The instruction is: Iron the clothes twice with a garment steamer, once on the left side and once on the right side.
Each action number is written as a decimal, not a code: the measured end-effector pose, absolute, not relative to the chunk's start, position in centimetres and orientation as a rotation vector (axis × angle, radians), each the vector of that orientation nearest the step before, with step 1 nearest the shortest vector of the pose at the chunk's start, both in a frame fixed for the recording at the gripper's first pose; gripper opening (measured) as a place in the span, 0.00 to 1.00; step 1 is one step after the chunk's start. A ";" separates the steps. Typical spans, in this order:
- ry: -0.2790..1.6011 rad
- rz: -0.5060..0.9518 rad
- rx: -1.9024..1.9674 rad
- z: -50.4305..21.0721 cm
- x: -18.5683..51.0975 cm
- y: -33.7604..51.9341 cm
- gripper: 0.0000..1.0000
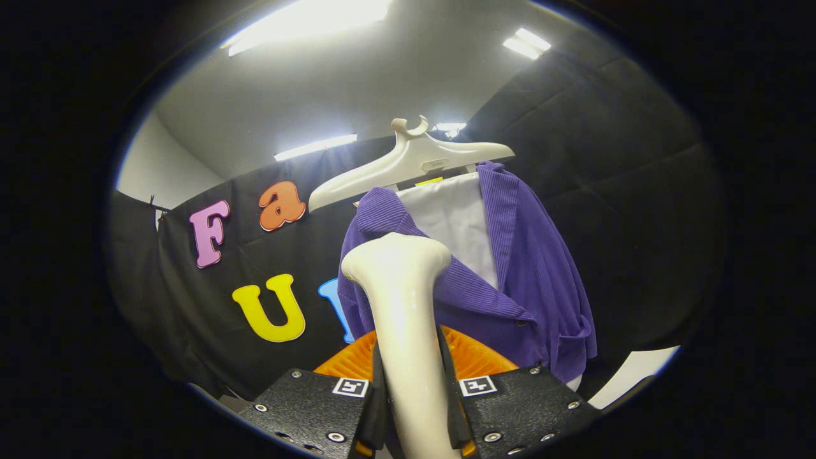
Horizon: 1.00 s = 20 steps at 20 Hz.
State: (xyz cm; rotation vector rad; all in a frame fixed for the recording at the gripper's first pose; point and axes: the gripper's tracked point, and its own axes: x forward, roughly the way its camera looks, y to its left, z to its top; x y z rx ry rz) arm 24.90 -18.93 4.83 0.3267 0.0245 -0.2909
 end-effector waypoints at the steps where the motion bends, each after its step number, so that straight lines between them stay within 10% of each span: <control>1: 0.027 -0.297 0.324 4.2 25.1 -19.1 0.37; 20: 0.249 -0.362 0.344 -13.0 21.3 -19.7 0.37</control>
